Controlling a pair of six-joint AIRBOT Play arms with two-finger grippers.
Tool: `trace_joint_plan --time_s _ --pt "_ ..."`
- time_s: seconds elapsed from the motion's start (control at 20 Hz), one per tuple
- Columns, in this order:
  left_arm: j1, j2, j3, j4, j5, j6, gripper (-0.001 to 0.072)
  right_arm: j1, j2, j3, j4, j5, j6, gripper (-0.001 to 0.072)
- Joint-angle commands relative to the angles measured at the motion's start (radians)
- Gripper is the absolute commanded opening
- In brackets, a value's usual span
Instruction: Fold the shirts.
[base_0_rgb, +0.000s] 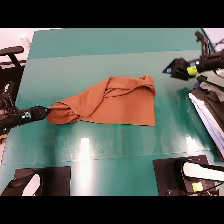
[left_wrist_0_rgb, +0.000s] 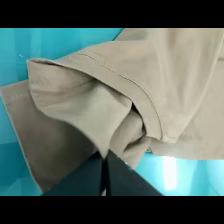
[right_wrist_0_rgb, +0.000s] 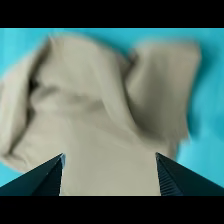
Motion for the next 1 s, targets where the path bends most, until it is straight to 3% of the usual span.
trace_joint_plan --time_s 0.0,0.3,0.5,0.7,0.75,0.9,0.95 --pt "0.0 0.0 -0.001 0.001 -0.026 0.001 0.0024 -0.084 0.084 -0.224 -0.008 0.027 0.003 0.062" --pt "0.0 0.0 -0.001 -0.005 -0.042 0.0 0.0024 -0.072 0.24 -0.69 0.054 -0.124 -0.056 0.0617" --pt "0.0 0.0 -0.001 -0.012 -0.064 0.001 0.0024 -0.016 0.283 -0.789 0.08 -0.224 -0.055 0.0617" --pt "0.0 0.0 -0.001 -0.012 -0.078 -0.001 0.0025 0.053 0.204 -0.794 0.081 -0.246 -0.055 0.0613" --pt "0.0 0.0 -0.001 -0.012 -0.085 -0.001 0.0025 0.076 0.174 -0.793 0.089 -0.26 -0.058 0.0561" --pt "0.0 0.0 -0.001 -0.013 -0.101 -0.001 0.0025 0.147 0.126 -0.793 0.171 -0.335 -0.076 0.0545" --pt "0.0 0.0 -0.001 -0.014 -0.111 -0.001 0.0025 0.173 0.124 -0.793 0.201 -0.365 -0.076 0.0443"
